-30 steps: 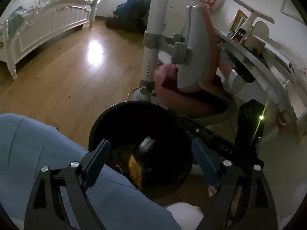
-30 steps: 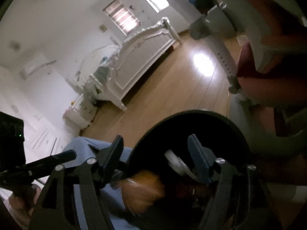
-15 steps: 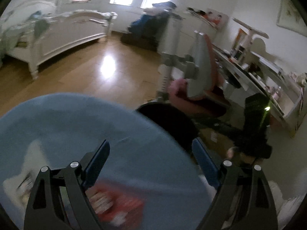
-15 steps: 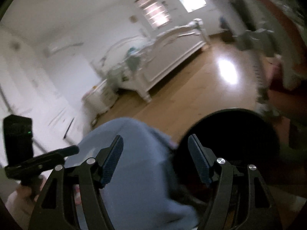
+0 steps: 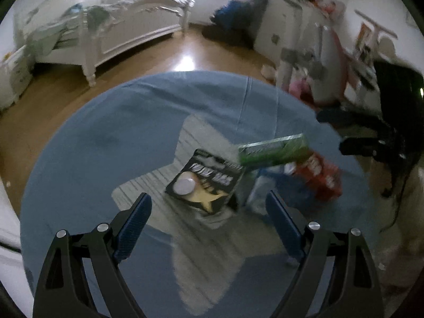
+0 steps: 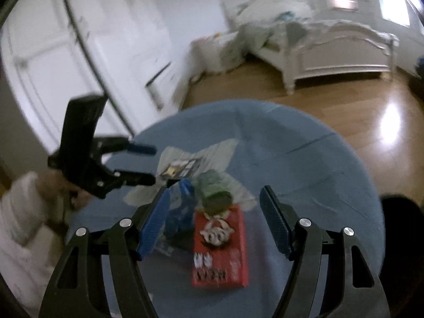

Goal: Collect trash
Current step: 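Grasp the battery card with the left tool while the right tool grasps the green Doublemint gum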

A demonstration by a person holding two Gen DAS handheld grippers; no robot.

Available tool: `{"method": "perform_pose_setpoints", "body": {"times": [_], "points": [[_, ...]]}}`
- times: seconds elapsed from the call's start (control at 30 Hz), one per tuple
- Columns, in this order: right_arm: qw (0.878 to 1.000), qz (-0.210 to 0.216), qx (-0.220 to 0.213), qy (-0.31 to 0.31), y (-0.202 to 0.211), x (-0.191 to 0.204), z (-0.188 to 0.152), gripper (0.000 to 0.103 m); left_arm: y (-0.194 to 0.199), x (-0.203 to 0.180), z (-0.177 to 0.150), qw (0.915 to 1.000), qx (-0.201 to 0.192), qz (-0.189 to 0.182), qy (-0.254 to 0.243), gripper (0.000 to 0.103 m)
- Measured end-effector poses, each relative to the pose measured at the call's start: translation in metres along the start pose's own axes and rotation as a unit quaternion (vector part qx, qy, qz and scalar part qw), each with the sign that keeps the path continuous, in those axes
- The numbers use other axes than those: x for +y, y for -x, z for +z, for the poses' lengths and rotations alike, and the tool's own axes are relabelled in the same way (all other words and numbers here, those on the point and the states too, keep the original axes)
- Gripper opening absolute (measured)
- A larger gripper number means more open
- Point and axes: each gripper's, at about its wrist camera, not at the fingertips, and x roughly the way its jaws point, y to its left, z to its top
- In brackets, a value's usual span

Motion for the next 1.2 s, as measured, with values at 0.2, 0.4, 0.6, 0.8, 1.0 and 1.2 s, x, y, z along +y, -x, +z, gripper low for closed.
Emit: {"method": "perform_pose_setpoints", "body": {"times": [0.2, 0.4, 0.6, 0.8, 1.0, 1.2], "points": [[0.998, 0.008, 0.059, 0.034, -0.036, -0.003, 0.010, 0.068, -0.025, 0.007, 0.006, 0.9971, 0.034, -0.018, -0.065, 0.087], [0.995, 0.028, 0.088, 0.044, -0.051, -0.007, 0.010, 0.051, -0.041, 0.012, 0.014, 0.9946, 0.025, -0.053, -0.086, 0.087], [0.995, 0.040, 0.087, 0.032, -0.055, -0.006, 0.009, 0.032, -0.041, 0.007, 0.011, 0.9940, 0.007, -0.038, -0.102, 0.060], [0.997, 0.037, 0.064, -0.007, -0.047, -0.013, 0.004, 0.032, -0.034, 0.001, -0.002, 0.9952, -0.011, -0.017, -0.095, 0.059], [0.997, 0.043, 0.004, -0.062, -0.010, -0.024, -0.003, 0.032, -0.012, -0.001, -0.005, 0.9971, -0.042, -0.021, -0.059, 0.026], [0.994, 0.058, -0.036, -0.083, 0.025, -0.024, -0.010, 0.032, 0.001, 0.003, 0.000, 0.9989, -0.035, -0.003, -0.031, 0.029]]}}
